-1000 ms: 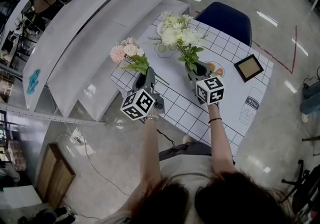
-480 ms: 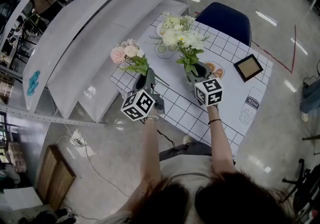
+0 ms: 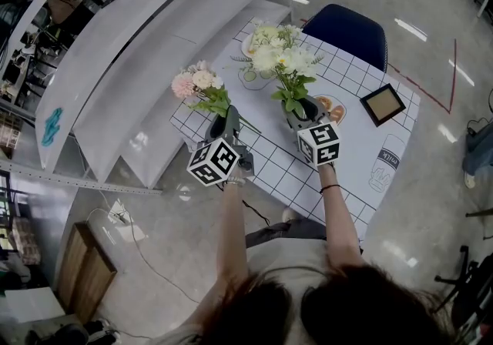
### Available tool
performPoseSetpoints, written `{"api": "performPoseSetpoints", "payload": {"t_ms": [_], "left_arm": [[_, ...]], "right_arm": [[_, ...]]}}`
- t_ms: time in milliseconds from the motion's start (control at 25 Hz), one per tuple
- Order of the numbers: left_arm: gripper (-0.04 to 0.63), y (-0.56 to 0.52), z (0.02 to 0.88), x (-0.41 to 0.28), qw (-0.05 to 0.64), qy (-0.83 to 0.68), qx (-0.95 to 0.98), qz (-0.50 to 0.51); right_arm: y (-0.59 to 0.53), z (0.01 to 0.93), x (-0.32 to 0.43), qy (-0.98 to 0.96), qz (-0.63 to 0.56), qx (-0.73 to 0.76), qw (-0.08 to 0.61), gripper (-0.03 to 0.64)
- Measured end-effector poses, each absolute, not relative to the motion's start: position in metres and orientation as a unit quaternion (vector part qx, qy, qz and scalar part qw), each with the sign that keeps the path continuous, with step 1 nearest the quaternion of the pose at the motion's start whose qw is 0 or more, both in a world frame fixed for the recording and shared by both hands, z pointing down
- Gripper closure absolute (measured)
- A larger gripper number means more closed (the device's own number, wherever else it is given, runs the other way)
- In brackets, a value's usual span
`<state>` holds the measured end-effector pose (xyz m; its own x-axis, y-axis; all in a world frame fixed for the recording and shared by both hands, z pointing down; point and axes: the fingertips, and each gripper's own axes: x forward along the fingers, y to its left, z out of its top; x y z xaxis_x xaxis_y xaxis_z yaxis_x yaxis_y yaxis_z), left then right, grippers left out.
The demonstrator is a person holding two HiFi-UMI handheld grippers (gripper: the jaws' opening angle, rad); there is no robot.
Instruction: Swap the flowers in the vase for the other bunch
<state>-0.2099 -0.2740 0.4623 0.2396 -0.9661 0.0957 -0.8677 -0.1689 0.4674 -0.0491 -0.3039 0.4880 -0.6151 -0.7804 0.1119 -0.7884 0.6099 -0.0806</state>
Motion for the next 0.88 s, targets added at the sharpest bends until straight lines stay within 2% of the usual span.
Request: {"api": "performPoseSetpoints", "payload": {"t_ms": [880], "left_arm": [[0.518,-0.2715,0.4654,-0.2085,0.222,-0.606,0.755,-0.111]], "right_arm": [[-0.3018,0.4861,-0.05,-0.887,0.047,0.459,0.034,0.449]]}}
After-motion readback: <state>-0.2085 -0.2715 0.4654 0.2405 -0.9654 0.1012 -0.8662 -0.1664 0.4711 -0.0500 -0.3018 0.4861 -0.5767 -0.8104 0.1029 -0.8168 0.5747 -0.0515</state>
